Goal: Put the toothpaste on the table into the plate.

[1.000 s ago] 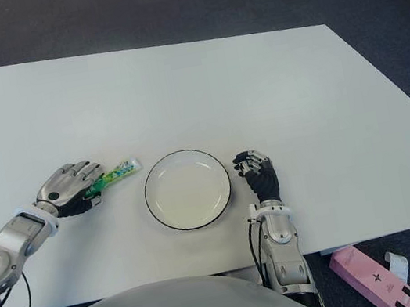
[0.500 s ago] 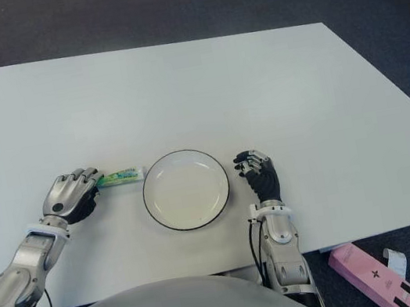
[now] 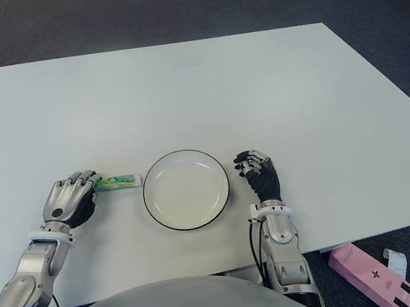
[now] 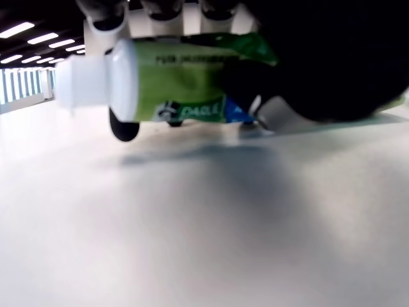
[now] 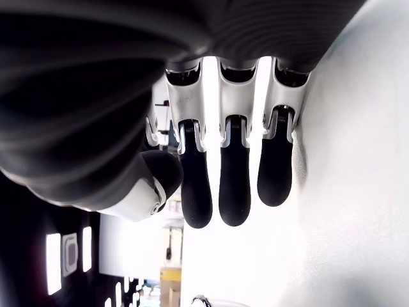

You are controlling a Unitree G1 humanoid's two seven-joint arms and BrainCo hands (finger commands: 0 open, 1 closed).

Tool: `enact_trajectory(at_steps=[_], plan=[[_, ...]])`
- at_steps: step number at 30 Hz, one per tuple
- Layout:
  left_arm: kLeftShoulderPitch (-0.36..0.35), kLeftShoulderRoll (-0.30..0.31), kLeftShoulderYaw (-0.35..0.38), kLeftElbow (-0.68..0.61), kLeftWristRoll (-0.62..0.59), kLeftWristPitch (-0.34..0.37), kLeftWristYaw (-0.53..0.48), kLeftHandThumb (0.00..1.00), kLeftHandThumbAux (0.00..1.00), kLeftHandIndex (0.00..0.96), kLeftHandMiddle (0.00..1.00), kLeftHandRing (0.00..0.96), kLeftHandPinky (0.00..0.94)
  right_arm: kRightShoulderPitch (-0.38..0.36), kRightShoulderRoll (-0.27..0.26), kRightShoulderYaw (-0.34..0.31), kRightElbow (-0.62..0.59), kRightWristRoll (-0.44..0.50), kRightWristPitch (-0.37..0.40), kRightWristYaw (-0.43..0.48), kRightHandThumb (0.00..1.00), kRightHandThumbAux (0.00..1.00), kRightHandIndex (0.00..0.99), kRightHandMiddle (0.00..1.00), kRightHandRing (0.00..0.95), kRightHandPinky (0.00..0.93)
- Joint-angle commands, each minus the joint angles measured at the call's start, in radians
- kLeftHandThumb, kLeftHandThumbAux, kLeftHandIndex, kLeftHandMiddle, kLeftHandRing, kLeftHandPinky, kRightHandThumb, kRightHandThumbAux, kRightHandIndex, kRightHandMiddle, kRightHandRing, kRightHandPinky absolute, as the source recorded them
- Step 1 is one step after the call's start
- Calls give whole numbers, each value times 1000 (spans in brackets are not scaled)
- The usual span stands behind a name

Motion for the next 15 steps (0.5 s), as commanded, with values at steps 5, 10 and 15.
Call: enact_trajectory(at_steps=[5,10,15], plan=[[50,-32,-4,19,-3,31,5,848,666,408,562,796,824,0,-4,-9,29,2,19,-1,709,723,427,490,485,491],[54,-48,1,19,-7,39,21,848,667,407,563,815,847,-4,-8,-11,37,6,9,4,709,723,427,491,486,491],[55,-67,6,30,-9,43,67,849,667,406,563,838,858,-5,-10,-11,41,7,5,4,708,723,427,490,482,484]])
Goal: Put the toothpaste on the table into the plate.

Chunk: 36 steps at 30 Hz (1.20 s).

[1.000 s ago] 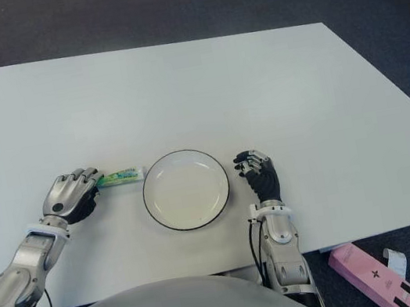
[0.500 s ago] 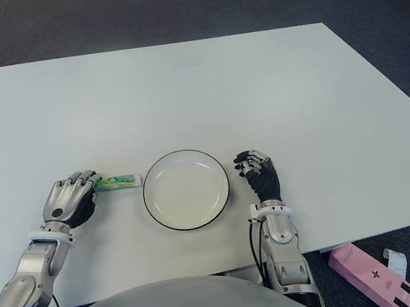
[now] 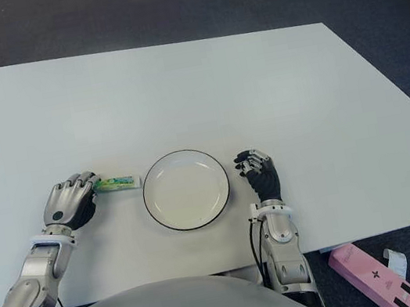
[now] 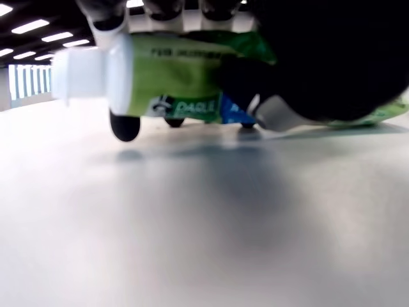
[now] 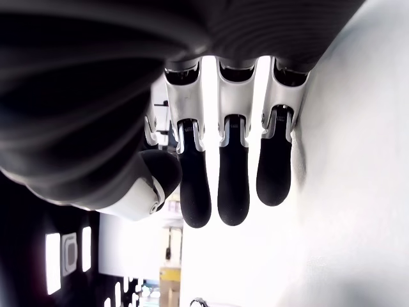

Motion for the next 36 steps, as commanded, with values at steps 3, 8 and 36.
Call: enact_trajectory(at_steps=[3,8,36], plan=[[25,-24,0,39,-9,8,33,849,667,406,563,844,860,4,-2,-8,28,7,9,3,709,723,427,489,481,485],[27,-72,26,49,-40,24,101,849,668,404,558,846,845,4,-3,-8,30,11,2,6,709,723,427,489,484,487],[36,-280,181,0,-222,-37,398,844,671,395,552,853,849,-4,5,-1,29,0,17,-6,709,725,427,488,481,483]])
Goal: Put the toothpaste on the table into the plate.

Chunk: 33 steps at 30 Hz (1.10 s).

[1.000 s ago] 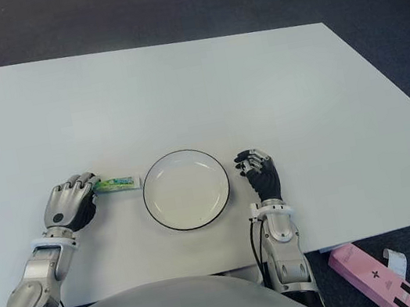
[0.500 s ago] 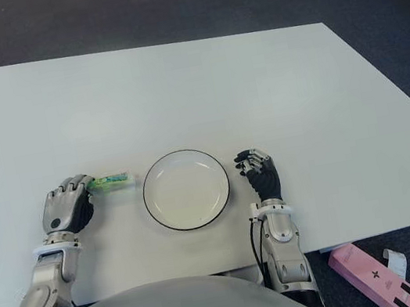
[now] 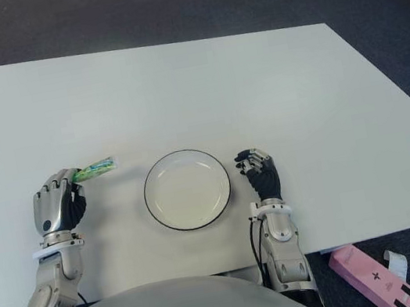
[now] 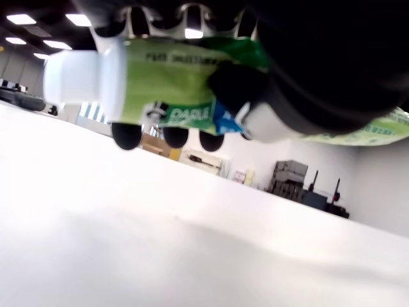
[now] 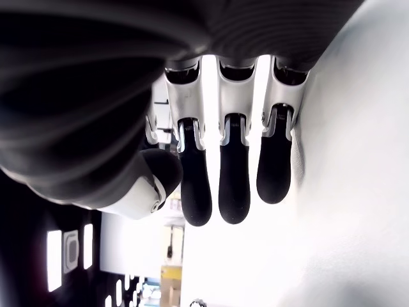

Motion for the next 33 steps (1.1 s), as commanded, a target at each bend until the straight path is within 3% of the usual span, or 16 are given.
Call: enact_trajectory(at_steps=[1,7,19,25,33], plan=[[-12,-45,36,9,-47,-17,59,844,671,395,552,853,849,4,5,-2,19,0,25,-5,709,725,427,488,482,485],[-15,-108,88,4,-124,-50,122,843,670,397,555,855,857,4,10,0,17,1,28,-7,709,725,427,487,482,484],[-10,-173,138,-34,-199,-103,144,844,669,401,560,868,871,4,4,7,22,0,10,2,709,725,427,490,483,489],[-12,-210,96,-133,-168,-84,109,845,668,401,561,871,871,-1,3,5,28,4,9,3,709,725,427,491,488,495],[-21,-189,57,-199,-138,-105,47,847,668,402,561,876,873,-7,7,6,33,5,13,2,709,725,427,492,492,498]])
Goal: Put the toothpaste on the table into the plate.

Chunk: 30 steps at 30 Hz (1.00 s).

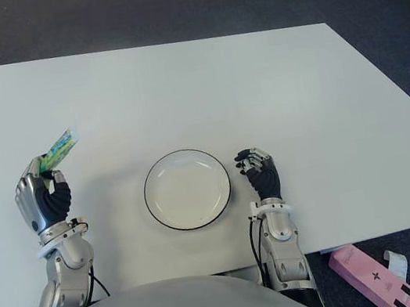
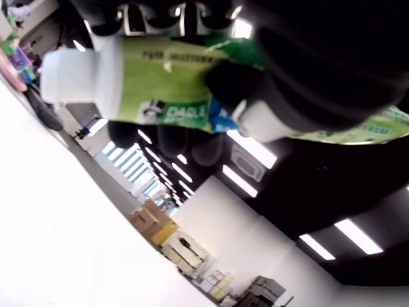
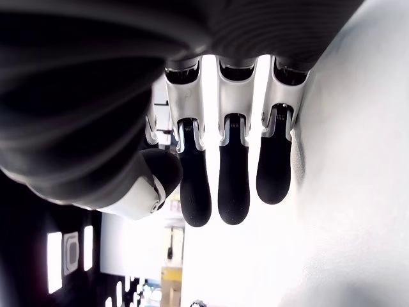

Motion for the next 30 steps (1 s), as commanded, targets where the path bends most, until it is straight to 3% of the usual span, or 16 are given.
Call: enact_trajectory(at_steps=[1,6,14,30], plan=[[-15,19,-32,-34,24,-24,-58,847,668,402,561,876,873,0,7,3,24,4,17,2,709,725,427,492,492,498],[-36,24,-82,-67,69,-26,-111,849,668,401,558,880,876,-1,10,6,24,1,20,0,710,725,426,491,491,494],[-111,86,-161,3,106,-134,-149,849,668,398,557,879,879,-2,15,11,19,-7,36,-4,710,726,426,490,489,492],[-217,201,-276,70,199,-267,-244,852,668,400,555,881,872,5,27,17,4,-9,43,-11,710,726,426,489,490,489]])
